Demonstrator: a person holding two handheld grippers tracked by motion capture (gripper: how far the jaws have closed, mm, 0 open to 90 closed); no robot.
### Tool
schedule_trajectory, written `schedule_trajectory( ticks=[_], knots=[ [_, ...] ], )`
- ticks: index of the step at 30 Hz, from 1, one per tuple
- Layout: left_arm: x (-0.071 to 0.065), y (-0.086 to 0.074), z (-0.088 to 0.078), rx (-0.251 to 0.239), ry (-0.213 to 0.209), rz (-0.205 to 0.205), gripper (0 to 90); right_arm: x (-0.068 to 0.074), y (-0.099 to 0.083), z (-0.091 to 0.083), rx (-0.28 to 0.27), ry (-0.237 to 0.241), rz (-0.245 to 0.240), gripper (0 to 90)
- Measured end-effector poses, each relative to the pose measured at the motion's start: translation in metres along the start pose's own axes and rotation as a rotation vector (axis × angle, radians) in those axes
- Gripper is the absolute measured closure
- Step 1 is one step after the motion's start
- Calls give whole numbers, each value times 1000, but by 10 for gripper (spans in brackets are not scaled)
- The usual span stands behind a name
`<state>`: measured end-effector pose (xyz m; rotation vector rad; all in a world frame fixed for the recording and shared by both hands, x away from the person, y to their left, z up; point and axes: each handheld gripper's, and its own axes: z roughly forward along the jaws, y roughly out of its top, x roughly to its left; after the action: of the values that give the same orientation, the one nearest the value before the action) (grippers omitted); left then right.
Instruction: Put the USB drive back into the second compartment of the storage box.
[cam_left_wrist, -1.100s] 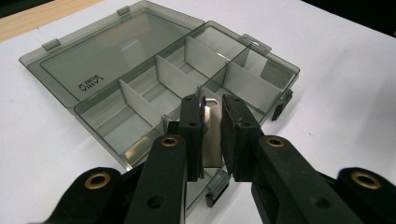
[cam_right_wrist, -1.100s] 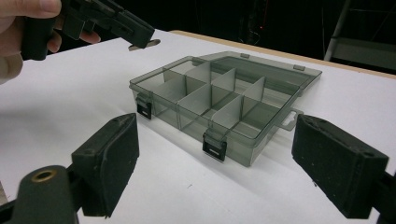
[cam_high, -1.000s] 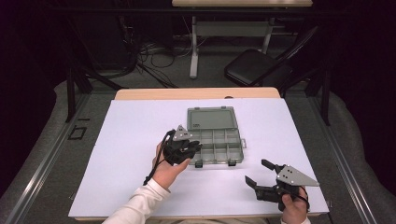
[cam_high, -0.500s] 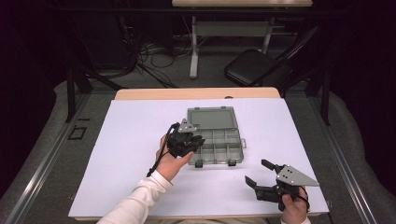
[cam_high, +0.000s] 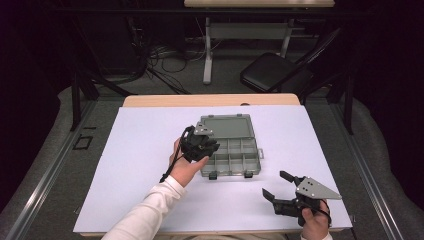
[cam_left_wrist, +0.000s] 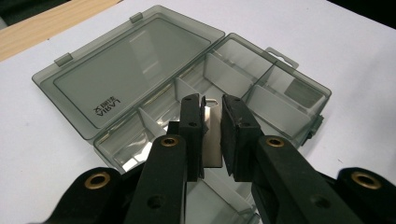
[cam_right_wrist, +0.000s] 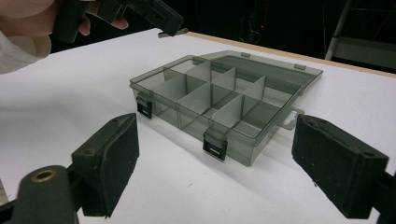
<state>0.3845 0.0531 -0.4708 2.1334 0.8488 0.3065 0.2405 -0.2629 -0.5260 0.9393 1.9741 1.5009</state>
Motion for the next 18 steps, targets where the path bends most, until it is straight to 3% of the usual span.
schedule_trajectory(
  ticks=[18],
  knots=[
    [11,2,19,28,20,-35,790,0,0,1,6,4,7,145]
  ],
)
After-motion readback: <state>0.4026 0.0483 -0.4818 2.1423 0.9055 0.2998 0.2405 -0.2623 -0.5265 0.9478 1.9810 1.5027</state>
